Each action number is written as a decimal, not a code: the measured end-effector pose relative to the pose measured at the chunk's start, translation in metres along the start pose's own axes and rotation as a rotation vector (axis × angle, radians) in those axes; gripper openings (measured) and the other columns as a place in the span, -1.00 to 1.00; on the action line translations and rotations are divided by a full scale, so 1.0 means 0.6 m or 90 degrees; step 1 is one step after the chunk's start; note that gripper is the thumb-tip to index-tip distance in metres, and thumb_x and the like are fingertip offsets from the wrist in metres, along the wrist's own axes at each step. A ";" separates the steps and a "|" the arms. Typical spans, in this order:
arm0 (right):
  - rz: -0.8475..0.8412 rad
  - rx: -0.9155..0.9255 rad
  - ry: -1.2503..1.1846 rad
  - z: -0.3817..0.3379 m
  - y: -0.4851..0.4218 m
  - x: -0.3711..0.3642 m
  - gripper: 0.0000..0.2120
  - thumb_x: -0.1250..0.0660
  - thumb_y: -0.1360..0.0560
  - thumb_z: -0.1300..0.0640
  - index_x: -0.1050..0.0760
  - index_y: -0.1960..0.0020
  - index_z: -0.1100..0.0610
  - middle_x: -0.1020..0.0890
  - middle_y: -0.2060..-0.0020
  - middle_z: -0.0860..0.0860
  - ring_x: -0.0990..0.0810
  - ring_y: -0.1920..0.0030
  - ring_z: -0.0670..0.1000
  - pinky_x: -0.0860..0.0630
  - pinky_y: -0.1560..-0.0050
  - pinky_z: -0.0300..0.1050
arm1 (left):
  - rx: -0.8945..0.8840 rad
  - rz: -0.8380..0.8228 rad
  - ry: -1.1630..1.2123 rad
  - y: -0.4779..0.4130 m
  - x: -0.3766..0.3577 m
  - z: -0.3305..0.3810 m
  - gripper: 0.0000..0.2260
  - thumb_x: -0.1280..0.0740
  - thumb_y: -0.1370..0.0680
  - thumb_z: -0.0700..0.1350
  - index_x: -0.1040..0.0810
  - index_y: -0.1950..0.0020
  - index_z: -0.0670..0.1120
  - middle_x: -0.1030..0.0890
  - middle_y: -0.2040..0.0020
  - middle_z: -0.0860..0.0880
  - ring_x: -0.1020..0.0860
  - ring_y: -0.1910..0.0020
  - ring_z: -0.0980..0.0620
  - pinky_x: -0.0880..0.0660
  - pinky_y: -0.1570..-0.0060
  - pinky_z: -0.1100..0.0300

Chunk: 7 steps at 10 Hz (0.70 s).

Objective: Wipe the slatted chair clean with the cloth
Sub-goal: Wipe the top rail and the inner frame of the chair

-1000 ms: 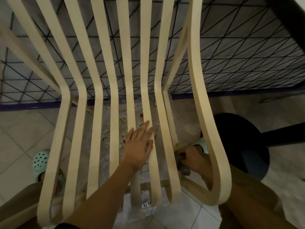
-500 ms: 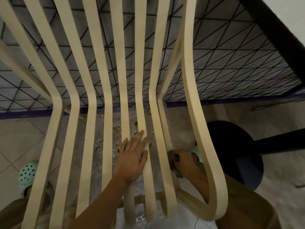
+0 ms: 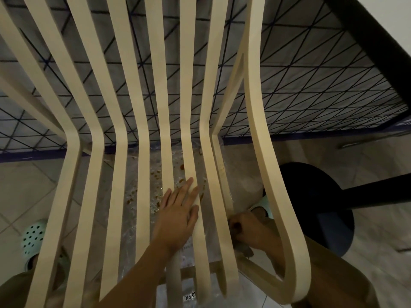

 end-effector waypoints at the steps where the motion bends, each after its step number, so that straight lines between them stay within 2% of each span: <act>1: 0.067 0.003 0.024 -0.001 -0.018 0.019 -0.72 -0.30 -0.50 0.26 -0.55 -0.20 0.22 -0.58 -0.13 0.12 -0.53 -0.18 0.12 -0.39 -0.14 -0.21 | 0.000 0.001 0.005 -0.004 0.001 0.000 -0.53 0.12 -0.65 0.11 -0.12 -0.57 0.11 0.01 -0.60 0.12 -0.12 -0.53 0.11 0.03 -0.53 -0.01; 2: 0.078 0.075 0.019 -0.005 -0.053 0.012 -0.78 -0.29 -0.41 0.22 -0.59 -0.02 0.18 -0.60 0.01 0.14 -0.59 -0.04 0.18 -0.52 -0.13 0.09 | 0.000 0.004 -0.007 0.001 -0.003 0.000 -0.53 0.11 -0.65 0.10 -0.09 -0.57 0.12 0.01 -0.60 0.11 -0.03 -0.56 0.08 0.03 -0.53 -0.02; 3: 0.164 0.087 0.013 -0.018 -0.069 0.030 -0.71 -0.28 -0.50 0.28 -0.53 -0.22 0.21 -0.51 -0.14 0.12 -0.48 -0.15 0.11 -0.42 -0.16 -0.05 | -0.005 -0.001 -0.007 -0.010 -0.002 -0.002 -0.54 0.11 -0.65 0.11 -0.12 -0.56 0.12 -0.03 -0.60 0.09 -0.02 -0.56 0.06 0.04 -0.52 -0.02; 4: 0.186 0.099 0.025 -0.027 -0.093 0.032 -0.68 -0.25 -0.54 0.28 -0.48 -0.28 0.20 -0.46 -0.19 0.14 -0.45 -0.18 0.14 -0.38 -0.15 -0.07 | -0.004 -0.002 -0.016 -0.046 0.008 -0.008 -0.46 0.17 -0.62 0.18 -0.10 -0.58 0.06 0.02 -0.60 0.05 0.07 -0.57 0.05 0.11 -0.53 -0.01; 5: 0.186 0.109 0.051 -0.036 -0.101 0.032 -0.67 -0.23 -0.55 0.27 -0.44 -0.32 0.20 -0.43 -0.22 0.15 -0.43 -0.18 0.15 -0.36 -0.13 -0.08 | -0.001 0.029 -0.047 -0.085 0.005 -0.025 -0.42 0.17 -0.60 0.17 -0.02 -0.60 0.00 0.10 -0.60 0.02 0.27 -0.53 0.13 0.20 -0.52 0.02; 6: 0.215 0.123 0.049 -0.026 -0.117 0.034 -0.66 -0.21 -0.56 0.31 -0.43 -0.33 0.22 -0.42 -0.23 0.20 -0.42 -0.20 0.18 -0.34 -0.14 -0.08 | -0.008 0.024 -0.088 -0.135 -0.003 -0.030 -0.46 0.03 -0.64 0.12 -0.05 -0.60 -0.03 0.13 -0.60 0.02 0.21 -0.56 0.05 0.17 -0.52 -0.04; 7: 0.224 0.107 0.017 -0.020 -0.142 0.048 -0.72 -0.20 -0.57 0.32 -0.45 -0.28 0.27 -0.43 -0.18 0.23 -0.47 -0.14 0.20 -0.42 -0.14 -0.12 | -0.013 0.015 -0.100 -0.157 -0.002 -0.036 -0.43 0.11 -0.61 0.18 -0.02 -0.60 -0.01 0.14 -0.59 0.06 0.18 -0.57 0.03 0.21 -0.51 -0.04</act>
Point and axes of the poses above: each hand's wrist, its own y-axis away from the middle knuckle, its own x-axis out of the back of the hand, z = x × y, the point moved 5 cm from there along -y, towards the middle knuckle
